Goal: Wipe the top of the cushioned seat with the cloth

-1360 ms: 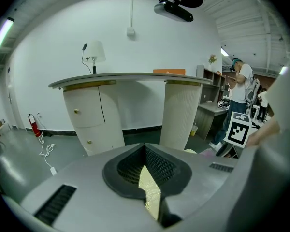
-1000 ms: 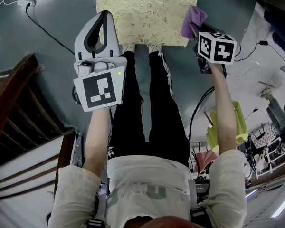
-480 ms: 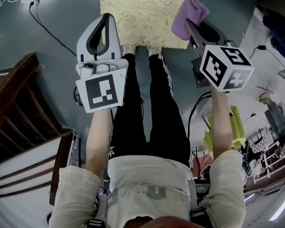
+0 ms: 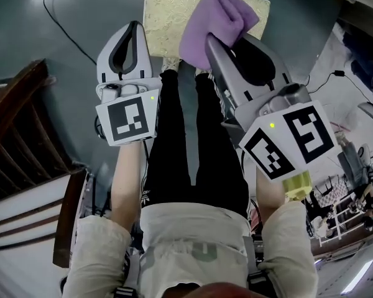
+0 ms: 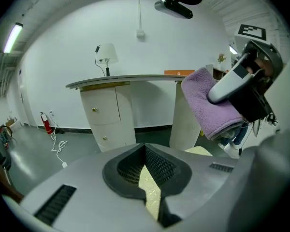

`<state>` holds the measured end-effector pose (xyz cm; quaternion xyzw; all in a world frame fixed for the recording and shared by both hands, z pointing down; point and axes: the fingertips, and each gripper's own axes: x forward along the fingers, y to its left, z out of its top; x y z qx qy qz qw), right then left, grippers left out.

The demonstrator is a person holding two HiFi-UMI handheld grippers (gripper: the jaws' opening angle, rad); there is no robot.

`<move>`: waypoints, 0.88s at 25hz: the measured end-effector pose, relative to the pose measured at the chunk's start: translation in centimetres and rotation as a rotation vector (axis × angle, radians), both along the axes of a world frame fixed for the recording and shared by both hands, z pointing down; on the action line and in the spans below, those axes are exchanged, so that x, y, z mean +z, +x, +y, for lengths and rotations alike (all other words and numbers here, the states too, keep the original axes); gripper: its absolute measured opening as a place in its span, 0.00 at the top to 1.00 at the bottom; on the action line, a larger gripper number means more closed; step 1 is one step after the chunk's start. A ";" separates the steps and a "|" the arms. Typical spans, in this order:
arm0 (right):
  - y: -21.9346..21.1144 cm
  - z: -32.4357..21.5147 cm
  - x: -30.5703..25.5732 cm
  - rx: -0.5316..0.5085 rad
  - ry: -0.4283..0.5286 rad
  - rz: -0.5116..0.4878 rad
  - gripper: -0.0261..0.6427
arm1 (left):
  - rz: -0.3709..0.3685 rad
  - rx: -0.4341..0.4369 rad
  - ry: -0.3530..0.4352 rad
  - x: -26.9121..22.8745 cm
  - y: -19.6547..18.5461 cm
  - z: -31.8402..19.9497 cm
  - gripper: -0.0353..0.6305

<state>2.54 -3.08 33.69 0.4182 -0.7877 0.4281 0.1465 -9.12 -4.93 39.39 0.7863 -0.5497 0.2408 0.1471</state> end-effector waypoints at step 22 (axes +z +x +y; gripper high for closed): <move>-14.4 6.9 21.9 -0.211 -0.386 0.054 0.83 | -0.016 -0.094 -0.020 0.7 -6.2 1.3 0.94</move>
